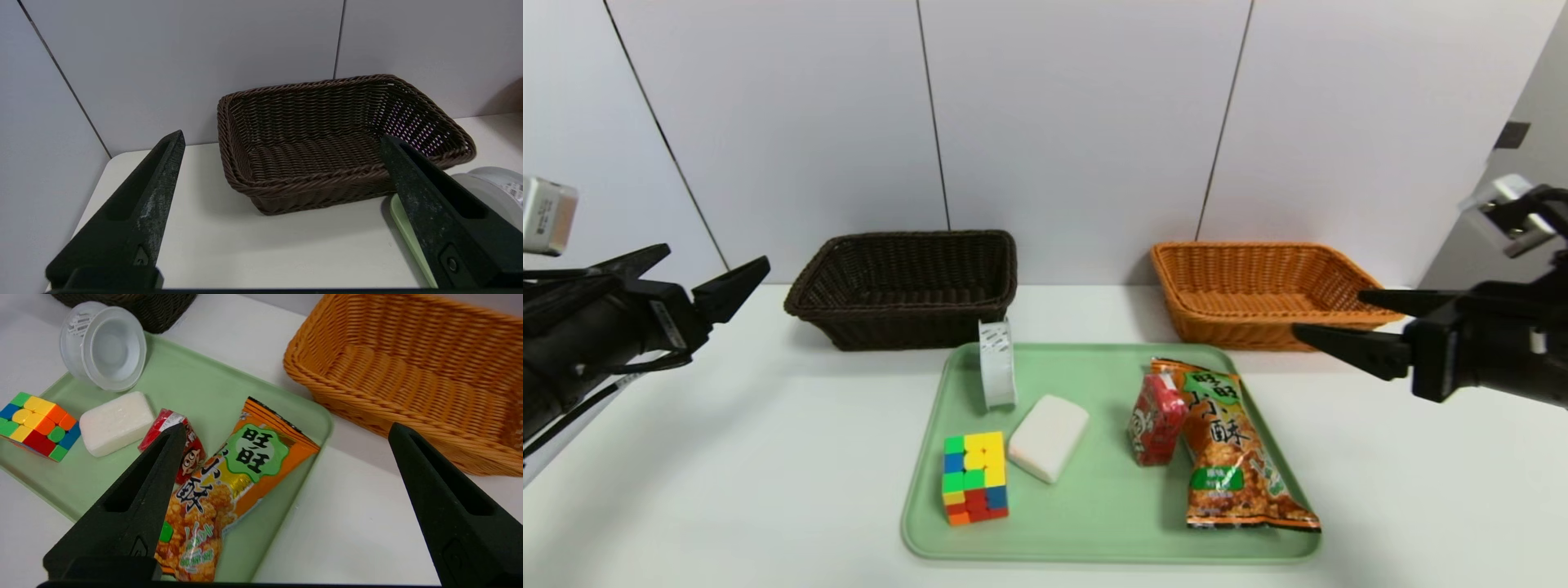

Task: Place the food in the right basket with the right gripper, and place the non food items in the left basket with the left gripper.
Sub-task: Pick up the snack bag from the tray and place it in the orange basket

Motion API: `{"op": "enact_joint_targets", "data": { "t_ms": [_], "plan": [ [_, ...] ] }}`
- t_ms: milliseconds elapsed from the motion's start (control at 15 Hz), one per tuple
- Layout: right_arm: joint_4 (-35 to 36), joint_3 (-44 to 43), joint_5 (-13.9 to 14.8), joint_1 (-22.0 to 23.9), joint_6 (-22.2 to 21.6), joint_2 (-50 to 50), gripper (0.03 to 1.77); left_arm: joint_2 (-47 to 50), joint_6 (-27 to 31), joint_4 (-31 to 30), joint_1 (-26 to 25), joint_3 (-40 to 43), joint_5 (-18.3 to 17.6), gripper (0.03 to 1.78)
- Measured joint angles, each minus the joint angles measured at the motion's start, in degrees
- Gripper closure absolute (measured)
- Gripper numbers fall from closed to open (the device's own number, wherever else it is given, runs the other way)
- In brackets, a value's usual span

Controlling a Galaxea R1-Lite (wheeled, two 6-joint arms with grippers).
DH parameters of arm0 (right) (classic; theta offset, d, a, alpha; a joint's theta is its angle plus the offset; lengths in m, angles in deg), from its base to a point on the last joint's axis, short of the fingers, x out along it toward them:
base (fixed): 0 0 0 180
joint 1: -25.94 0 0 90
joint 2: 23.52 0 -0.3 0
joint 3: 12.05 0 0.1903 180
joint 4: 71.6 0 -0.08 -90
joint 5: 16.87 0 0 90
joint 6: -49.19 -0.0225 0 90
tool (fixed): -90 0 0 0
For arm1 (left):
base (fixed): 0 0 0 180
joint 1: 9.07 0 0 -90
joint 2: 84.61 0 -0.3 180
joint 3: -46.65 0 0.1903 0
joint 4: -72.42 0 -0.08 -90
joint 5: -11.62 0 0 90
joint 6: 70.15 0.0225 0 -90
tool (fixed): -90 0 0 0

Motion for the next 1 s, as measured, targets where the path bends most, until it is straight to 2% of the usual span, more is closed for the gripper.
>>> {"op": "enact_joint_targets", "data": {
  "t_ms": [200,467,667,1000],
  "plan": [
    [-10.06,-10.09,0.22,-4.39,-1.49,9.35,0.09,-5.68,0.09,-0.2,0.0,-3.8,0.27,0.12],
    [-28.68,-20.8,1.66,-8.17,-3.78,18.25,0.09,-9.12,0.13,-0.38,-0.01,-5.4,0.52,0.12],
    [-30.59,-22.05,3.95,-9.09,-3.64,22.69,0.09,-10.08,0.06,-0.39,-0.01,-5.84,1.27,0.12],
    [-30.81,-22.11,4.52,-9.4,-3.64,26.05,0.09,-10.62,-0.05,-0.39,-0.01,-6.0,1.49,0.12]
  ]
}}
